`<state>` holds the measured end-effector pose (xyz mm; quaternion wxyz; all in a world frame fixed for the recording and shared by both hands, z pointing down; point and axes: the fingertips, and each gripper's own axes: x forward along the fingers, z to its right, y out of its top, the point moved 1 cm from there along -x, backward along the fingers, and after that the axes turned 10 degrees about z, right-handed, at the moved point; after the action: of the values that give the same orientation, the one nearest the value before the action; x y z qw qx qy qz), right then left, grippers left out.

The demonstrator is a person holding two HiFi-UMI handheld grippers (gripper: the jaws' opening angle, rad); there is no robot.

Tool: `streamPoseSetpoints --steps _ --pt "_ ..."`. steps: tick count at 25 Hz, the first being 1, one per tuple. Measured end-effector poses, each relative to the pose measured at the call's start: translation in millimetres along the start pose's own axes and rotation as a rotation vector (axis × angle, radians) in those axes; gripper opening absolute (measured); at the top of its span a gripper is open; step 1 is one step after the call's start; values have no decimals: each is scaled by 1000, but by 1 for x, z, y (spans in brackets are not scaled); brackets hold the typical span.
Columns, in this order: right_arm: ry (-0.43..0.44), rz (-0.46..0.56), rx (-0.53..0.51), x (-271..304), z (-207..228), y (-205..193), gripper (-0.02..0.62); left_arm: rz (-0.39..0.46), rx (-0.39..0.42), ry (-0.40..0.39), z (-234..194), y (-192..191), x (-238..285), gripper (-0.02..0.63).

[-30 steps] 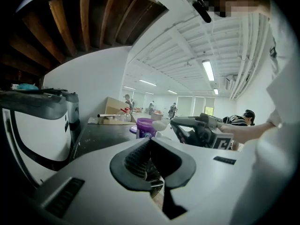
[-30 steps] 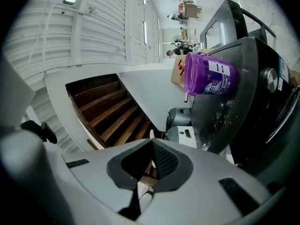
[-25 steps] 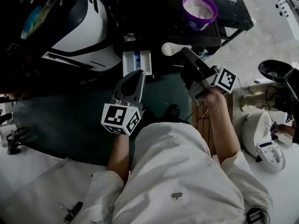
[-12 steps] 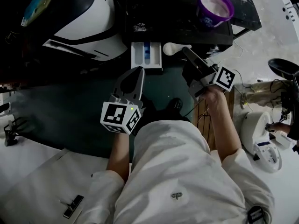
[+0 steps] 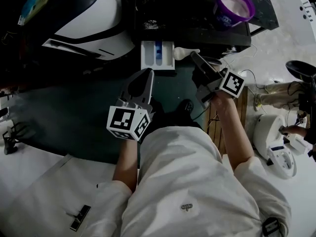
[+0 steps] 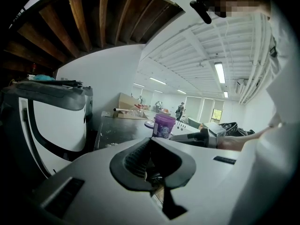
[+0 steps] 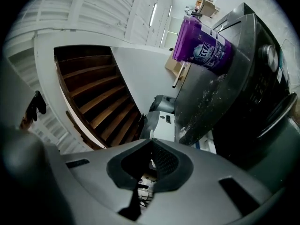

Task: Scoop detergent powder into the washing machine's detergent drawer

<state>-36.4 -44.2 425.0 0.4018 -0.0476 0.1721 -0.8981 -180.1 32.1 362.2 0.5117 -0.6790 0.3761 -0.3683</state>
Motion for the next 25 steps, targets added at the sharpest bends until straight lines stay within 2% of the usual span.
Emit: streamPoseSetpoints --steps 3,25 --pt "-34 -3 -9 2 9 -6 9 -7 -5 -10 -3 -2 1 20" --pt "-149 -109 -279 31 57 -48 8 -69 -59 -50 -40 -29 11 19"
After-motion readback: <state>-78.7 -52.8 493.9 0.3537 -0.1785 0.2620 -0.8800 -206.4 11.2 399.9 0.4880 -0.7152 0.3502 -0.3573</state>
